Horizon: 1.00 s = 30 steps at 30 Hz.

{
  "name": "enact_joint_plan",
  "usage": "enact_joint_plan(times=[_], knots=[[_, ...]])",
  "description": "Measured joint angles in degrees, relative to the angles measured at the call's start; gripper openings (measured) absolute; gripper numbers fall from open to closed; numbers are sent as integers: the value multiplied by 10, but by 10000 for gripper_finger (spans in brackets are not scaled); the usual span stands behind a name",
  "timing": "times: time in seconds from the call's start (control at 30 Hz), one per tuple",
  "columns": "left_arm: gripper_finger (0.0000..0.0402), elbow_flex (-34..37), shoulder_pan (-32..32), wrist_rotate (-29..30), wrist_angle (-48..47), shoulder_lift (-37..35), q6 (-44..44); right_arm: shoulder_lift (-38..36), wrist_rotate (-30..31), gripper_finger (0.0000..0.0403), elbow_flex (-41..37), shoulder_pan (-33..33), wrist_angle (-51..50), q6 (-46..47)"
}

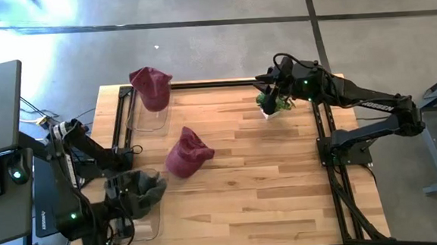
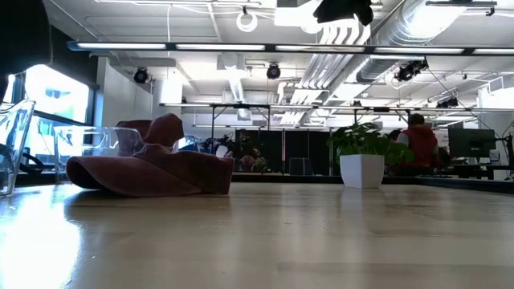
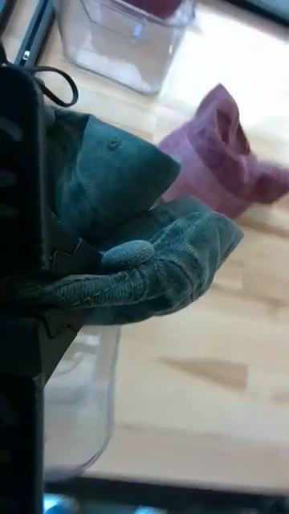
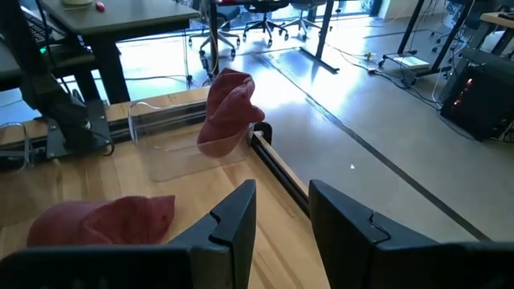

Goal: Pick & Place hat
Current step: Put the black cap into the bottom transparent bin

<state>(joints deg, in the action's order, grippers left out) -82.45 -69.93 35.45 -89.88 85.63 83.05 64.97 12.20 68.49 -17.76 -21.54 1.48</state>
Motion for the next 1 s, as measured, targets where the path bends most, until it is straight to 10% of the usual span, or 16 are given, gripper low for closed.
enact_joint_plan(times=[0.5,0.73,1.0], knots=[[70,94,-24,-49,18,-1,163,0,6,113,0,0,1,27],[176,93,-47,-129,24,-104,322,0,-8,113,0,0,0,26],[162,92,-47,-74,82,-213,398,0,-38,113,0,0,0,-7]])
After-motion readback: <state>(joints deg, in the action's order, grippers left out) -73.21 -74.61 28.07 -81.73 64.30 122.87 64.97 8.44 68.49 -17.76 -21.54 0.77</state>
